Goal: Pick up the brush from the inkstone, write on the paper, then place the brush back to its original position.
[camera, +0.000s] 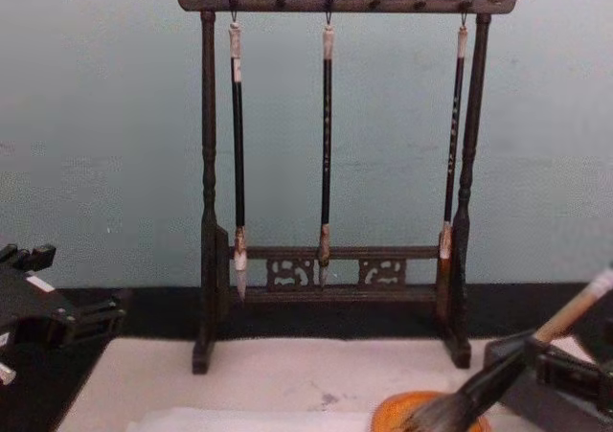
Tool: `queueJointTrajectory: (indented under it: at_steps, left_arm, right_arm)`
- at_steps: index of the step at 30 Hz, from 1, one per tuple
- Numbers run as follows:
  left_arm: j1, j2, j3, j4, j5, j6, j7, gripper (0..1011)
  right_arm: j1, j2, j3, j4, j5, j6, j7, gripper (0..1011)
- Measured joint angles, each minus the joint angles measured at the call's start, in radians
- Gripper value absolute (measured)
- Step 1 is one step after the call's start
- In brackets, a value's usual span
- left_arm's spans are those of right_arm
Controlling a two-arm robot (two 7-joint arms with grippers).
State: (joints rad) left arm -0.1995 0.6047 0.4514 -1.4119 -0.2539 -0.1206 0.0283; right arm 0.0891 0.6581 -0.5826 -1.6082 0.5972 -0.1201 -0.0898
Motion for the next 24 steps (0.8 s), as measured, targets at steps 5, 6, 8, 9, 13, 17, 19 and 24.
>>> queueJointTrajectory:
  at_steps: [5,6,8,9,13,17,19,24]
  left_arm:
    - [0.0,0.0,0.0,0.0,0.0,0.0,0.0,1010]
    - [0.0,0.0,0.0,0.0,0.0,0.0,0.0,1010]
    - [0.0,0.0,0.0,0.0,0.0,0.0,0.0,1009]
    - [0.0,0.0,0.0,0.0,0.0,0.0,0.0,1010]
    - [0.0,0.0,0.0,0.0,0.0,0.0,0.0,1010]
    - [0.0,0.0,0.0,0.0,0.0,0.0,0.0,1010]
    - [0.0,0.0,0.0,0.0,0.0,0.0,0.0,1010]
    - [0.0,0.0,0.0,0.0,0.0,0.0,0.0,1010]
  right_arm:
    - [0.001,-0.002,0.002,0.003,-0.006,0.002,0.003,1000]
    - [0.001,-0.002,0.002,0.003,-0.006,0.002,0.003,1000]
    - [0.001,-0.002,0.002,0.003,-0.005,0.002,0.003,1000]
    - [0.001,-0.001,0.002,0.003,-0.005,0.002,0.003,1000]
    - [0.001,-0.001,0.001,0.002,-0.005,0.002,0.002,1000]
    - [0.001,0.0,0.001,0.001,-0.004,0.002,0.002,1000]
    - [0.001,0.0,0.001,0.0,-0.004,0.002,0.002,1000]
    - [0.001,0.0,0.001,0.0,-0.004,0.001,0.001,1000]
